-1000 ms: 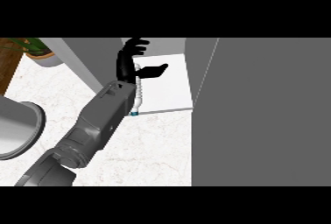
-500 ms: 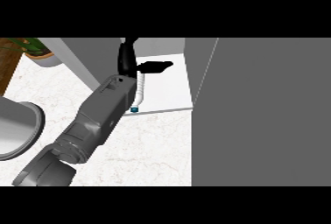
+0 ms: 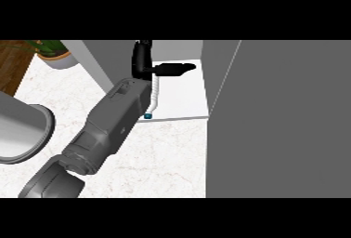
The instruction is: Pick up the bottled water, place it into the cabinet and close the cabinet
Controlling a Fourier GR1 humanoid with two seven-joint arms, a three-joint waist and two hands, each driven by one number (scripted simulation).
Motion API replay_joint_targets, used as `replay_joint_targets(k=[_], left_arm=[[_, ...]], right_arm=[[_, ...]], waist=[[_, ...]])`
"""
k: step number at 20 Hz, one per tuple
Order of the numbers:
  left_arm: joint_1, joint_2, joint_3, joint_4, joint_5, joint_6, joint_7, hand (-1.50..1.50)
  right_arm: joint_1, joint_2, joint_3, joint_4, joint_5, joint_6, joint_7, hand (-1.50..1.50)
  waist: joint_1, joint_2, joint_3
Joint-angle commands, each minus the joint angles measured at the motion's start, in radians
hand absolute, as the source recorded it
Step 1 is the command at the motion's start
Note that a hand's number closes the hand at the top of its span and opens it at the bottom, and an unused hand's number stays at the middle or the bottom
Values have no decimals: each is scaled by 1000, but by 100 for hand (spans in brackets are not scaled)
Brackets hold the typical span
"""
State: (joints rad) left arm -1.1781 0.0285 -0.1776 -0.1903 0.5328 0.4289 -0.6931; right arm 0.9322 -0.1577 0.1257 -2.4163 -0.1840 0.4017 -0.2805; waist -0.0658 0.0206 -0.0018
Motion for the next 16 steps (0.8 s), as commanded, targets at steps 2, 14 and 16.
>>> replay_joint_targets(k=[2, 14, 16], left_arm=[[6, -27, -3, -45, 10, -31, 23, -150], [250, -28, -159, -335, 83, -69, 65, -150], [330, -28, -212, -441, 111, -75, 53, -150]], right_arm=[[46, 15, 32, -97, -39, -4, 43, -150], [76, 15, 49, -168, -33, -33, 89, -150], [63, 23, 78, -150, 0, -48, 105, -150]], waist=[[23, -16, 1], [40, -28, 1], [51, -30, 1]])
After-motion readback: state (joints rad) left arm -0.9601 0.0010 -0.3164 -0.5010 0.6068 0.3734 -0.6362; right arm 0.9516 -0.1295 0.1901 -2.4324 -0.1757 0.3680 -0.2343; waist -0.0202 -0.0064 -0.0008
